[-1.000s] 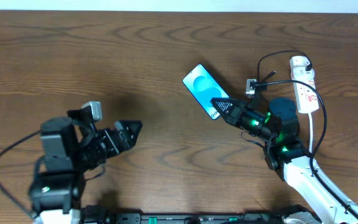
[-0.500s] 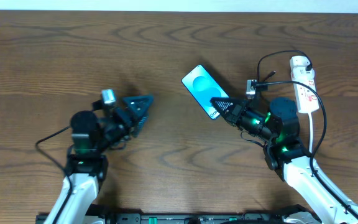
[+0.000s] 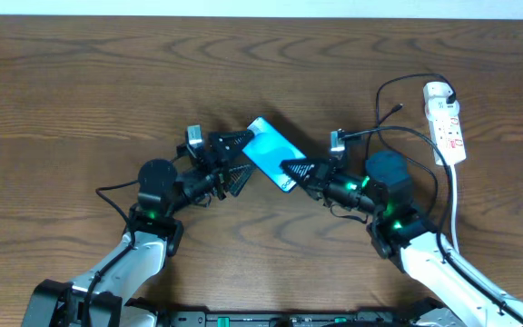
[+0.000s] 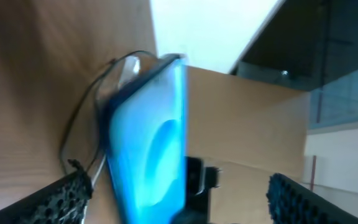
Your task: Plug charger to phone and switch on socket
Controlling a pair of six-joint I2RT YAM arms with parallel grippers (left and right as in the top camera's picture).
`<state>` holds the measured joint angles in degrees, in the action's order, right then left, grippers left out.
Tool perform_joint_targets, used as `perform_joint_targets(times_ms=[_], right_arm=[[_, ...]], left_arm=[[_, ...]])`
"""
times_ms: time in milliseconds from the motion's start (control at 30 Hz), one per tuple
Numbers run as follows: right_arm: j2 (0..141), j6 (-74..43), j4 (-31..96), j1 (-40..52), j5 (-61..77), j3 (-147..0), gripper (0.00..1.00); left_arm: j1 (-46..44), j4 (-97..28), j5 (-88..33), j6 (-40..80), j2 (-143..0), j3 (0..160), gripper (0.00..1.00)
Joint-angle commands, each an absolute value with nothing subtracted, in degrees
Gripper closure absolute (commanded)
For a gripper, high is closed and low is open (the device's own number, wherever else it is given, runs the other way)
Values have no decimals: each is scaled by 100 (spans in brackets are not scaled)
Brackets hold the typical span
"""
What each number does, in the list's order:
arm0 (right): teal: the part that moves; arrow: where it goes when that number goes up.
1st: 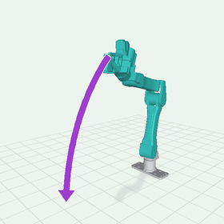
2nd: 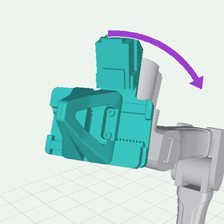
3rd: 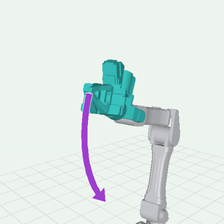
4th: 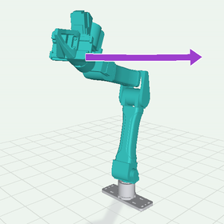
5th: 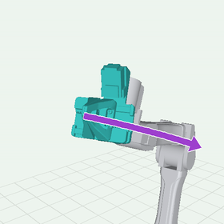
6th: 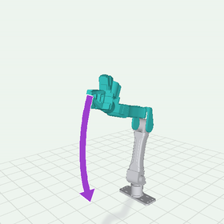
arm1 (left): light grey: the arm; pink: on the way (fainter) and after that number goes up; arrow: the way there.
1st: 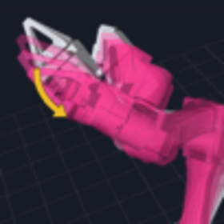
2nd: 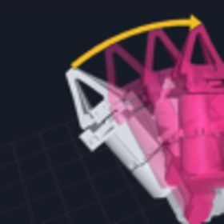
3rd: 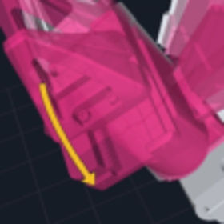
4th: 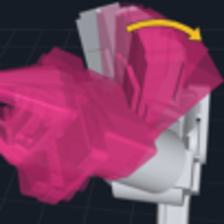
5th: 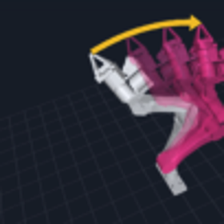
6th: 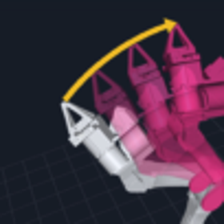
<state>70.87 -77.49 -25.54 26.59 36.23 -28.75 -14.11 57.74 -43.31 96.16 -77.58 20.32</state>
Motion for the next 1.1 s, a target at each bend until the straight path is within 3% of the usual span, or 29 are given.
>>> perform_joint_targets(times_ms=[0, 233, 700, 1067], right_arm=[[7048, -8283, -2613, 2941, 3168, -2936, 99], [7052, -8678, -2613, 3277, 2598, -2936, 99], [7052, -8676, -2377, 3339, 2060, -2936, 99], [7052, -8676, -2375, 3345, 1804, -2936, 99]], left_arm=[[-1424, 5972, -4167, 10086, -7765, 2084, 16], [-1531, 5975, -4169, 10296, -7765, 2084, 23], [-1831, 5975, -4132, 10689, -7765, 2084, 59], [-2005, 5975, -4130, 10836, -7765, 2084, 72]])
